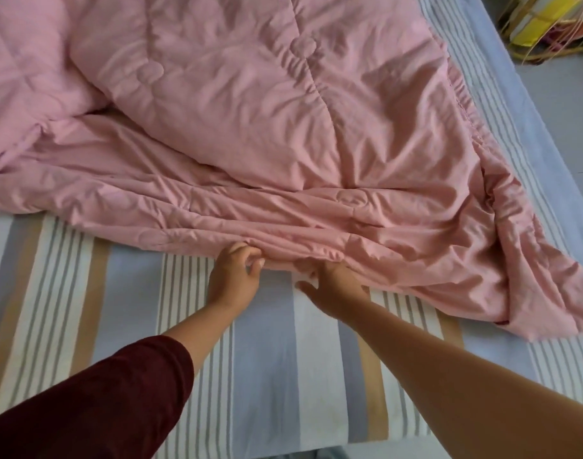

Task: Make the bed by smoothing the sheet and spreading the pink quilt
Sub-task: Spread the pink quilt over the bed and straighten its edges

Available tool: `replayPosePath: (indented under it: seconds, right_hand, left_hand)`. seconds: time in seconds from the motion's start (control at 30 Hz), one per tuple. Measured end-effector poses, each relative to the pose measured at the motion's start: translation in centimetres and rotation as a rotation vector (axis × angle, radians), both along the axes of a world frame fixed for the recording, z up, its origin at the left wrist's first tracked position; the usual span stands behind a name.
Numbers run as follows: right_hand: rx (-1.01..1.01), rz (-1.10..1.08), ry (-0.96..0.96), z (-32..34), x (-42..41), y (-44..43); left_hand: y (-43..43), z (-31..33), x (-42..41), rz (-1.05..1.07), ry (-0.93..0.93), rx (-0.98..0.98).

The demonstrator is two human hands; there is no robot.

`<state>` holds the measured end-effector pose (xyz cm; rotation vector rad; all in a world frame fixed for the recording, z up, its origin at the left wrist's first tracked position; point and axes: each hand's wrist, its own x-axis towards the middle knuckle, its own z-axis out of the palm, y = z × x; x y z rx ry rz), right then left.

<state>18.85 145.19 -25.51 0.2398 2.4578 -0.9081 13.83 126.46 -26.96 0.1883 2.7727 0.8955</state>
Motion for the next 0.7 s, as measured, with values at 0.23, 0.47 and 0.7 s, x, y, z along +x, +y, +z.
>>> replayPosePath:
  seconds: [0.23, 0.47, 0.7]
  right_hand:
    - [0.214, -0.128, 0.103, -1.2, -4.9, 1.3]
    - [0.556, -0.096, 0.011, -1.9, -7.0, -2.3]
    - [0.576, -0.205, 0.179, -3.3, -8.5, -2.9]
  left_hand:
    - [-0.8, -1.4, -4.0, -0.248, 0.123, -0.107]
    - [-1.6, -2.3, -5.4, -0.137, 0.262, -0.311]
    - [-0.5, -3.0, -6.9, -0.059, 0.278, -0.390]
